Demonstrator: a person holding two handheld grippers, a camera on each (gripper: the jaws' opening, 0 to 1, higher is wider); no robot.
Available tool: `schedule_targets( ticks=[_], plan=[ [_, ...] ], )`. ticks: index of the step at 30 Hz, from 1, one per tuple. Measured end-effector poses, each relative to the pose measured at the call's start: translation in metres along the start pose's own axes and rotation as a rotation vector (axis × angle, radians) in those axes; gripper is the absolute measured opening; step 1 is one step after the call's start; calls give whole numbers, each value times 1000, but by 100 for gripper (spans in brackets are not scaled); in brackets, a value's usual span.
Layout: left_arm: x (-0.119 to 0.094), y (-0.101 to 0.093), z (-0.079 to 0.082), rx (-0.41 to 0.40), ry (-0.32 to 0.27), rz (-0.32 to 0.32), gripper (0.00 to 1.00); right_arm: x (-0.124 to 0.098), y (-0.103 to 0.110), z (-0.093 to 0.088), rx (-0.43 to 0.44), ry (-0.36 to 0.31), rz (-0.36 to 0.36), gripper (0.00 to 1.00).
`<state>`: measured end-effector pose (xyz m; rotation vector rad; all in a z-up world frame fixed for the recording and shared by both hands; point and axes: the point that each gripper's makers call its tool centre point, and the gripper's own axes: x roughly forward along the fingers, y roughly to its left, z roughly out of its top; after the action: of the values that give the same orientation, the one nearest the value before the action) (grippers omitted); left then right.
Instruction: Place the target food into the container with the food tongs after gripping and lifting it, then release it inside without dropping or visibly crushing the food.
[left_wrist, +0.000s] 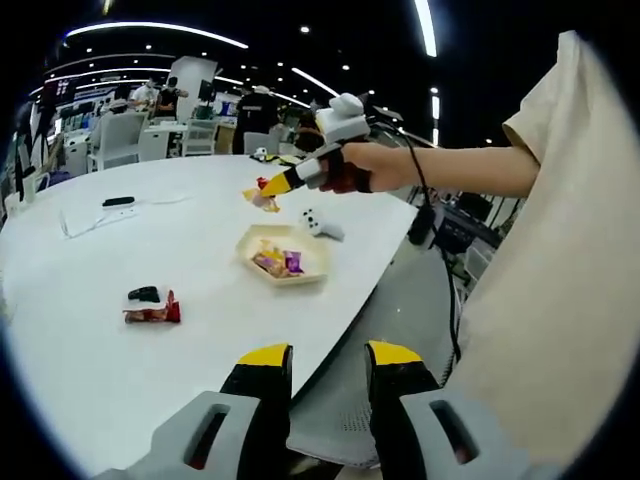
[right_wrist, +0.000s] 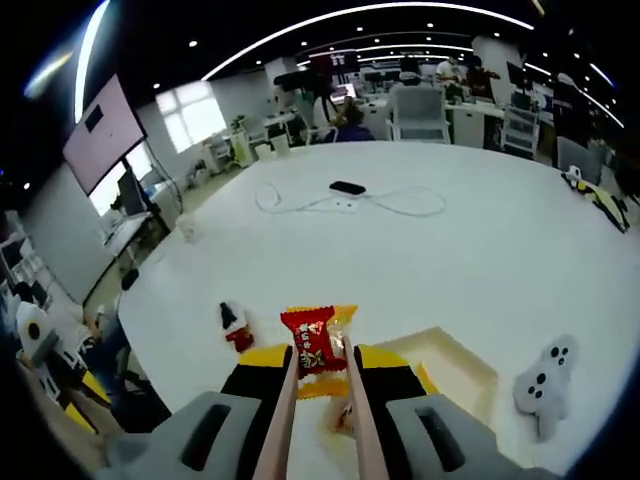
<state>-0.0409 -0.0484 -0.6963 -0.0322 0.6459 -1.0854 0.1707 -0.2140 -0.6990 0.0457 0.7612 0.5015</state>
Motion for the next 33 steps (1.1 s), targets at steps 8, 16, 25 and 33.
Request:
schedule_targets(
  ticks=[8,16,25,33],
  plan=[
    [1,0,-1,-5,-1,-2,28,-3,-5,-1,1,0,-15,23],
    [0,1,-1,-3,-5,4,28,-9,-15,-3,-2,6,-33,23],
    [-1,-6,-5,17,6,-5,28,-21,-27,-10,38,-15,-56,23],
    [3,-12,-4,20,6,-12,28,-29,-35,-14,59,-22,-70,23]
  ],
)
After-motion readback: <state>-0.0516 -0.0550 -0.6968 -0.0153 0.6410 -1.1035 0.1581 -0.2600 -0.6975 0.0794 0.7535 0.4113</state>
